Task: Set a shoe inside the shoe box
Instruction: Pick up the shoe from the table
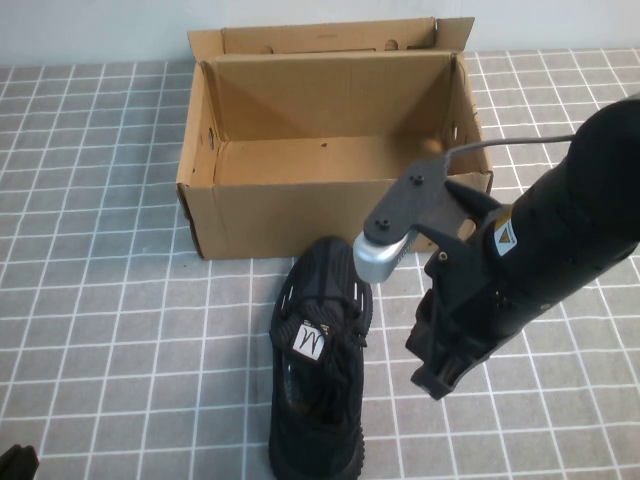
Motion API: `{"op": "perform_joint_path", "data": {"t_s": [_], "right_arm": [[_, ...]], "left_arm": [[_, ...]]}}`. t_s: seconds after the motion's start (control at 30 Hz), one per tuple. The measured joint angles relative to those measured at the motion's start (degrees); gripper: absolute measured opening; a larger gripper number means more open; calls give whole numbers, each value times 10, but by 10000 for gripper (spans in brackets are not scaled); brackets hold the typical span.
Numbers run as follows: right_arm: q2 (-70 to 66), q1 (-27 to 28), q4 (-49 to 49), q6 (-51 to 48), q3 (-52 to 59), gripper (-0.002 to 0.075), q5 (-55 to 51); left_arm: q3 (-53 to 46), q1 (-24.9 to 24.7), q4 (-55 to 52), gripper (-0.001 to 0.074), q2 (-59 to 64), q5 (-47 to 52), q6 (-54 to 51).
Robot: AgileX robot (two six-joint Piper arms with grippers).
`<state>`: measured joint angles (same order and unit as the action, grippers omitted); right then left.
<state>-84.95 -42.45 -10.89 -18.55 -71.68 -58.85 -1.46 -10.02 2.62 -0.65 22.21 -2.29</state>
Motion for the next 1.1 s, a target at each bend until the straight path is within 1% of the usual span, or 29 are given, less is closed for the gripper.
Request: {"op": "perform_joint_path", "data": {"t_s": [0.07, 0.17, 0.33, 0.4, 0.43, 0.57, 0.67, 0.73, 0.87, 1.1], "right_arm": [[0, 0, 6, -1, -3, 31, 0], [0, 0, 9, -4, -6, 107, -1], [0, 0, 14, -11, -6, 313, -1], [-1, 0, 18, -15, -6, 368, 0], [-1, 0, 21, -23, -6, 381, 1], [-5, 0, 23, -60, -6, 407, 13], [-9, -1, 23, -97, -6, 411, 48], [-19, -2, 22, -106, -12, 412, 67], [-56, -9, -14, -111, -37, 413, 59], [-125, -57, -37, -110, -107, 415, 27]], "left_arm": [[0, 0, 0, 0, 0, 0, 0], [0, 0, 0, 0, 0, 0, 0], [0, 0, 0, 0, 0, 0, 0], [0, 0, 0, 0, 0, 0, 0], [0, 0, 0, 0, 0, 0, 0], [0, 0, 0, 0, 0, 0, 0], [0, 0, 0, 0, 0, 0, 0], [0, 0, 0, 0, 0, 0, 0], [0, 0, 0, 0, 0, 0, 0], [0, 0, 0, 0, 0, 0, 0]]}}
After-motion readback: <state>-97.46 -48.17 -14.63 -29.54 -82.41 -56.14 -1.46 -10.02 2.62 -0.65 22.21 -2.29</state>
